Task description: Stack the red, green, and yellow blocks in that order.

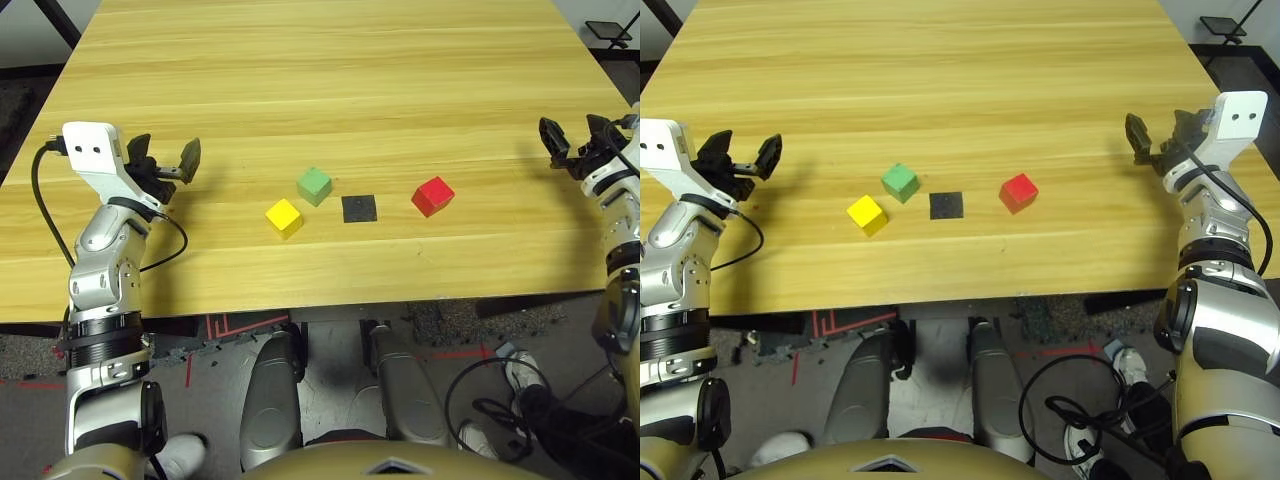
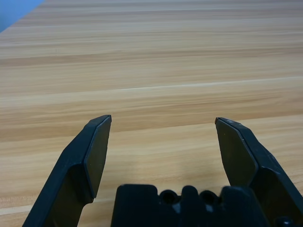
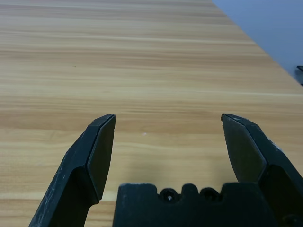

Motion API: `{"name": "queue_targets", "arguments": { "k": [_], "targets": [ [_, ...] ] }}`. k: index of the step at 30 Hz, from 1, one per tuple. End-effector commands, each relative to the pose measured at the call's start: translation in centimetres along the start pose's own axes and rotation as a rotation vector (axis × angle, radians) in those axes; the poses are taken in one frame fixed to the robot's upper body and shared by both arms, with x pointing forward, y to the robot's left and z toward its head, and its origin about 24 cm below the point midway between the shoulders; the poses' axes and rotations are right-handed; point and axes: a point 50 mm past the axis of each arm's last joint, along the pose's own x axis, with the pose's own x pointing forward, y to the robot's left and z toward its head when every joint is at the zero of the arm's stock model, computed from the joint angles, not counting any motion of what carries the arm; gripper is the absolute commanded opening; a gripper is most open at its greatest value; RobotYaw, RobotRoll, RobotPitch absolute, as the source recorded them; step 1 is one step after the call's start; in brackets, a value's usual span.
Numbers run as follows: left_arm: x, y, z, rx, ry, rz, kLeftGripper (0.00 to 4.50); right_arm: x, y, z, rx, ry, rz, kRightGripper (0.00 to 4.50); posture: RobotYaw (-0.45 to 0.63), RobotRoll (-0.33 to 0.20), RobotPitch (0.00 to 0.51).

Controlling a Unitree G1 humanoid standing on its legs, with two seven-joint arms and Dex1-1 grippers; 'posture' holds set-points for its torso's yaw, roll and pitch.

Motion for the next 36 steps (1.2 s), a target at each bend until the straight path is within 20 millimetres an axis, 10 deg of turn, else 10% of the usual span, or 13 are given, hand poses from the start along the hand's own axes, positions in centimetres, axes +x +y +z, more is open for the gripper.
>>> {"name": "queue_targets", "arguments": {
  "k": [1,8,17,36],
  "targets": [
    [-0.1,0.3,-0.8,-0.005,0.027,0.0,4.47,-0.6,-1.0,-0.2,0.001,0.03,-0.038,4.5,0.06,-0.059,0.241],
    [-0.2,-0.8,2.4,-0.039,-0.07,-0.201,4.47,0.0,-0.6,1.5,-0.048,0.052,0.132,4.5,0.06,-0.059,0.254],
    [-1.2,-5.4,6.9,0.048,0.028,-0.864,4.47,1.5,5.3,4.7,-0.231,0.143,0.938,4.5,0.13,-0.068,0.236],
    [-2.5,-7.9,5.7,0.143,0.194,-1.085,4.47,2.1,13.5,4.4,-0.684,0.327,1.574,4.5,0.26,-0.073,0.235]
  ]
}}
